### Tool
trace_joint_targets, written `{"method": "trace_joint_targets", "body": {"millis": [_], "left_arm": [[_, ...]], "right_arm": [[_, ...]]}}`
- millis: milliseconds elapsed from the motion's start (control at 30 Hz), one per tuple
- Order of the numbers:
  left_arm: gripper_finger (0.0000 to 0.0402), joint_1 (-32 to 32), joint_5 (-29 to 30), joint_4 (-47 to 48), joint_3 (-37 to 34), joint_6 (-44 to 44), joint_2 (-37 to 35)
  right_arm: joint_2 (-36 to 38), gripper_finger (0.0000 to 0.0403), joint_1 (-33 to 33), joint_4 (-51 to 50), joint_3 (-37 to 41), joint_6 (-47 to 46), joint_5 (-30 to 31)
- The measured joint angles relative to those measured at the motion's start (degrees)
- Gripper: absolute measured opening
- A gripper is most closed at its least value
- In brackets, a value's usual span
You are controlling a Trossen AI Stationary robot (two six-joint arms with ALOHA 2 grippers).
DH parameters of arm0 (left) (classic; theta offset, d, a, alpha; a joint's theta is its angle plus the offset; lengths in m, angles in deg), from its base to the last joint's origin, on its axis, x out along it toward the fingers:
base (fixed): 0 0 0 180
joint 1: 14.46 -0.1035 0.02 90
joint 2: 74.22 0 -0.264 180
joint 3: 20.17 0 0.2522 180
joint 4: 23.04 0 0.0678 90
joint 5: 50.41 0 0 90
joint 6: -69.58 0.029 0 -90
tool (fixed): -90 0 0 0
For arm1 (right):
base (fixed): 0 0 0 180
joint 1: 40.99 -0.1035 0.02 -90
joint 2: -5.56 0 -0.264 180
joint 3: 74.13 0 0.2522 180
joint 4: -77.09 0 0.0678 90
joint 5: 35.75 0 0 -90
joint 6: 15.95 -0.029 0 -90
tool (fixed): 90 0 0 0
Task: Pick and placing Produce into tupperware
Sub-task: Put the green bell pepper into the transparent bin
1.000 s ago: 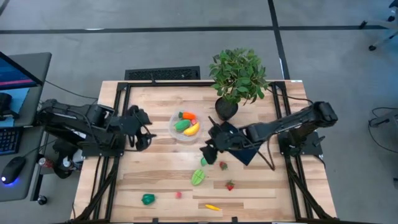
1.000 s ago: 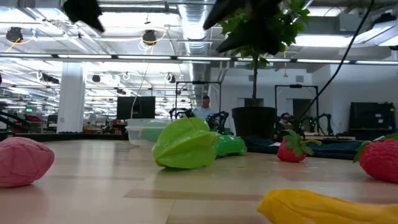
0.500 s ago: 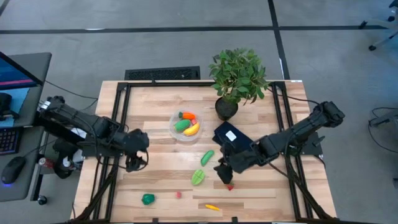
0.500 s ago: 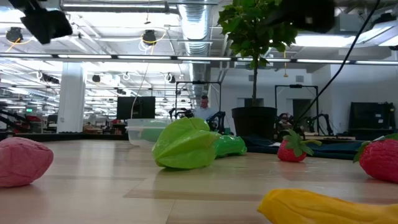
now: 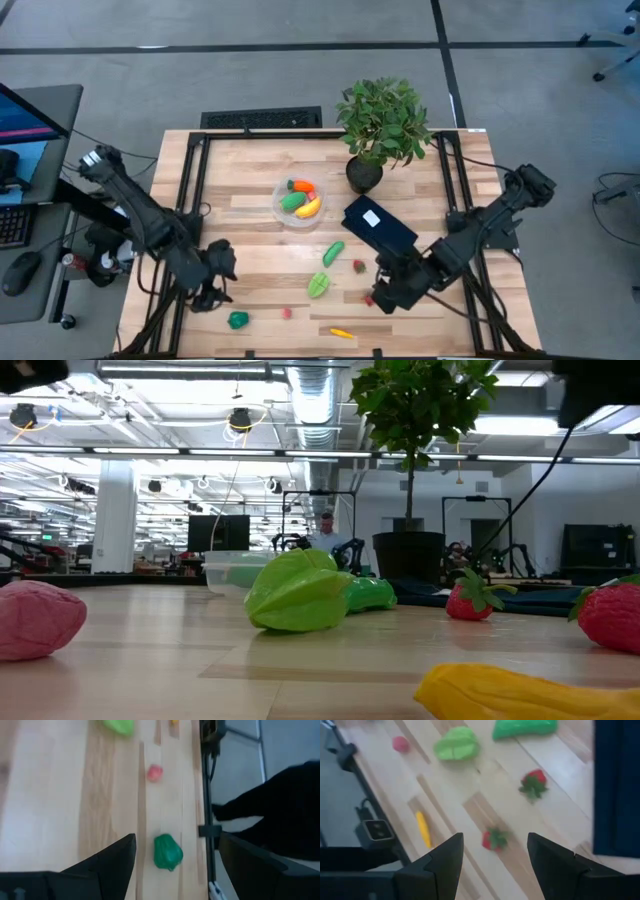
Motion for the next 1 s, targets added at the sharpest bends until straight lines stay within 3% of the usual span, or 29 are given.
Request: {"method": "trace_joint_targets", "body": {"millis": [433, 1000], "left_arm": [[0.0272, 6.8, -5.6, -6.1, 0.0, -7.4, 18.1], [0.0272, 7.7, -3.2, -10.8, 0.0, -10.5, 27.1]], "right_arm": [[0.0, 0.0214, -5.7, -9.9, 0.0, -6.9, 1.9], [0.0, 0.0214, -6.1, -11.6, 0.0, -6.5, 1.9]]}}
